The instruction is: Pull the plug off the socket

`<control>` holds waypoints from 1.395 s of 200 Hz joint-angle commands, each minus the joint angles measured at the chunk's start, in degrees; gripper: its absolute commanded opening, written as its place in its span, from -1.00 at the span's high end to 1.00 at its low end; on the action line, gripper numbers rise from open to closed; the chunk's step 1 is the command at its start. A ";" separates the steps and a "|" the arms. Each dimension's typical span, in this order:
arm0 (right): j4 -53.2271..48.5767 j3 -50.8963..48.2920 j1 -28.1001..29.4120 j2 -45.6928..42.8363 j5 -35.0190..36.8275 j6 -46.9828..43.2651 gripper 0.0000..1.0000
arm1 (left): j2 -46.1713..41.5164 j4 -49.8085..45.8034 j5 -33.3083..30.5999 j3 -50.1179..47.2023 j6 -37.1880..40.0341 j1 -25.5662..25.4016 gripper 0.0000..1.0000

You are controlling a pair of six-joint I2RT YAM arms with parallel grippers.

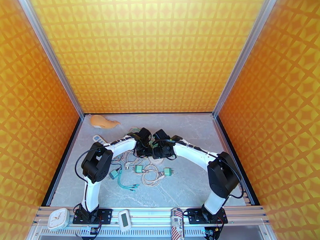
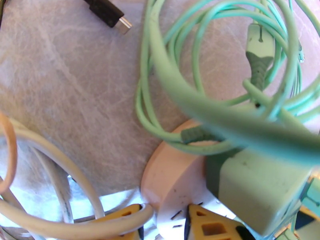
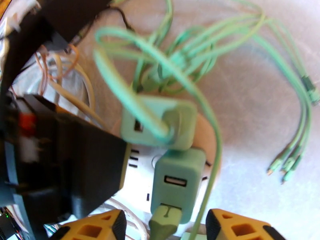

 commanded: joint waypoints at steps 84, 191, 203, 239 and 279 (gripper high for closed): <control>5.54 1.22 0.07 5.17 1.25 -2.04 0.30 | 7.68 -5.84 -5.62 -4.35 0.65 -2.97 0.42; 0.81 7.47 5.15 6.15 1.63 -1.75 0.53 | 9.24 -6.91 -5.60 -2.81 1.15 -2.97 0.48; 0.81 7.83 5.17 6.07 0.82 -1.34 0.53 | 9.33 -7.02 -5.57 -2.84 1.26 -2.98 0.48; -0.07 7.56 3.53 4.60 1.40 -3.25 0.56 | 9.50 -6.94 -5.54 -3.03 1.39 -2.98 0.48; 0.80 4.42 -3.32 1.35 -3.34 -3.42 0.56 | 9.50 -6.64 -5.61 -3.65 1.41 -2.97 0.49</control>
